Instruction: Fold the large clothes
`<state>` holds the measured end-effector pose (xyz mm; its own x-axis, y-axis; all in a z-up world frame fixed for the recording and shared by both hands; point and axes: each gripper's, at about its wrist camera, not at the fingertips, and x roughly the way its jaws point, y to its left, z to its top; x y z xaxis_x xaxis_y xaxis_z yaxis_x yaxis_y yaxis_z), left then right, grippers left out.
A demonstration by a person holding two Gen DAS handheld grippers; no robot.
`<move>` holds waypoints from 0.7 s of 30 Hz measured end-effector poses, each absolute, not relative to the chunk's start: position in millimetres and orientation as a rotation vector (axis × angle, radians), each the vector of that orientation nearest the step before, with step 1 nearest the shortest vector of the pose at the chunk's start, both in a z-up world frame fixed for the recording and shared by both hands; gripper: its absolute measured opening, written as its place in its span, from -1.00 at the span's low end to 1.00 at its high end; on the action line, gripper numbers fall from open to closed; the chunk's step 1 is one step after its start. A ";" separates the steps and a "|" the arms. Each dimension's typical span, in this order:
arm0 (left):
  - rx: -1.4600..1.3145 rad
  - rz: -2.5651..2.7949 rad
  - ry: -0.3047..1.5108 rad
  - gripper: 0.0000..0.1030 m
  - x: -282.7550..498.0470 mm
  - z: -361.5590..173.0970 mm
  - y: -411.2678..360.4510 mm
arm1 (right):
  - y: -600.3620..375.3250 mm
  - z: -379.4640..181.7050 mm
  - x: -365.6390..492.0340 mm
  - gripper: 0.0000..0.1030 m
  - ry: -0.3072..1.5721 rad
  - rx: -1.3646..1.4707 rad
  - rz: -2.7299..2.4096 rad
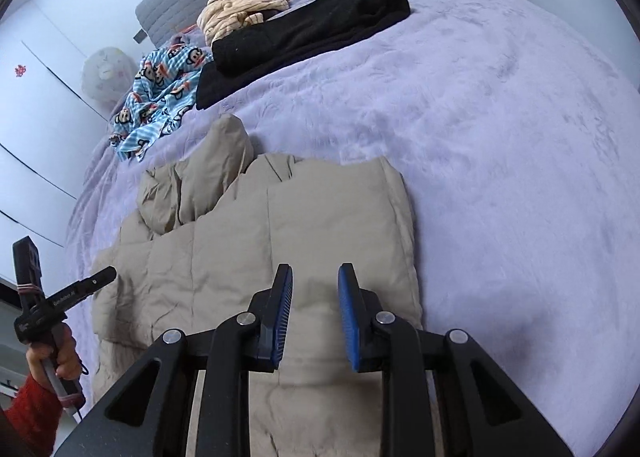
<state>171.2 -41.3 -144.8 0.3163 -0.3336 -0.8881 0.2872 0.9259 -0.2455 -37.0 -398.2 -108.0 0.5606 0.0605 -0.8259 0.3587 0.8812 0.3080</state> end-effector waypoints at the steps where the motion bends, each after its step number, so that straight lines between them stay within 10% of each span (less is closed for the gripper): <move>1: -0.040 -0.400 1.189 -0.65 172.6 -154.0 -42.5 | -397.2 -114.7 -27.8 -0.49 0.979 0.449 -0.190; 8: -0.009 -0.409 1.159 -0.65 168.6 -177.8 -51.7 | -417.3 -185.2 -12.5 -0.58 1.036 0.426 -0.265; 21: 0.070 -0.403 1.149 -0.65 122.7 -133.3 -19.6 | -376.7 -137.4 -66.7 -0.43 1.004 0.178 -0.345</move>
